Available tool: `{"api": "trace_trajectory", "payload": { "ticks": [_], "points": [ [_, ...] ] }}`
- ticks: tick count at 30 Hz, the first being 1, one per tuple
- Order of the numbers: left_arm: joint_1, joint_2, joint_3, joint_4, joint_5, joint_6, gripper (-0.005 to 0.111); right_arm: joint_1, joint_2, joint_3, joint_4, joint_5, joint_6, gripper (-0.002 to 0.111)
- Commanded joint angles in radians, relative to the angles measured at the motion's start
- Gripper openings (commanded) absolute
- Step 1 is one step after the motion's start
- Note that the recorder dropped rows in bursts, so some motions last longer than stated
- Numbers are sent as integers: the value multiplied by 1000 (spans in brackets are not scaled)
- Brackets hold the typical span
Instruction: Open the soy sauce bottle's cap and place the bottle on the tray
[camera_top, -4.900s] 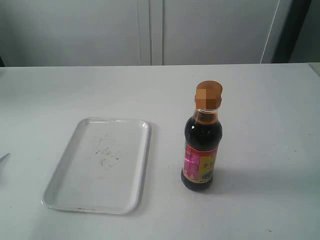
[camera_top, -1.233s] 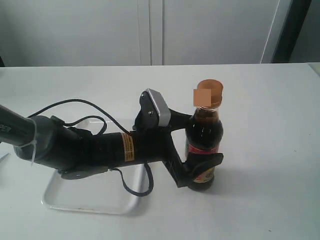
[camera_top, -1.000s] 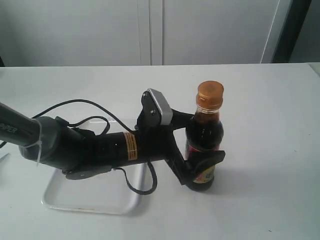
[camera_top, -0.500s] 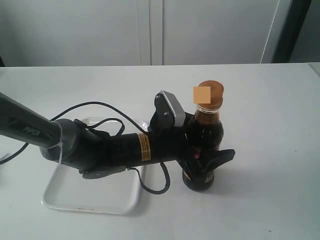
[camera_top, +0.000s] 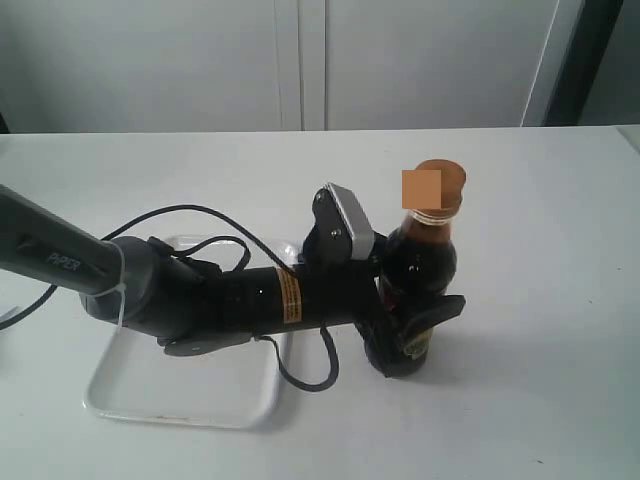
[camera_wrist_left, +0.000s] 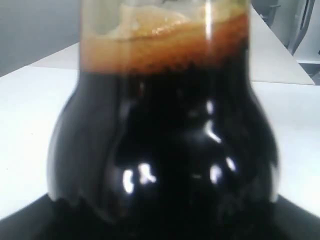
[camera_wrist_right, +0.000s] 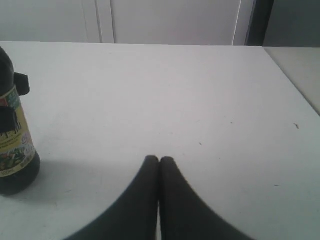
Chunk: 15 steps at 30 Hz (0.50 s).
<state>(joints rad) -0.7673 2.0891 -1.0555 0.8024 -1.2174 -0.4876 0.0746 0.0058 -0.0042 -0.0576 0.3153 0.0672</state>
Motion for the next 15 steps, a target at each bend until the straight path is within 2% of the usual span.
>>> {"api": "trace_trajectory", "payload": {
  "ticks": [1, 7, 9, 13, 15],
  "points": [
    [-4, -4, -1, 28, -4, 16, 0, -6, -6, 4, -14, -115, -67, 0],
    [-4, -4, -1, 28, -4, 13, 0, -6, -6, 4, 2, -438, -42, 0],
    [-4, -4, -1, 28, -4, 13, 0, -6, -6, 4, 2, -526, 9, 0],
    [-4, -4, -1, 28, -4, 9, 0, -6, -6, 4, 2, -724, 237, 0],
    [-4, -4, -1, 28, -4, 9, 0, -6, -6, -18, 2, -761, 259, 0]
  ]
}}
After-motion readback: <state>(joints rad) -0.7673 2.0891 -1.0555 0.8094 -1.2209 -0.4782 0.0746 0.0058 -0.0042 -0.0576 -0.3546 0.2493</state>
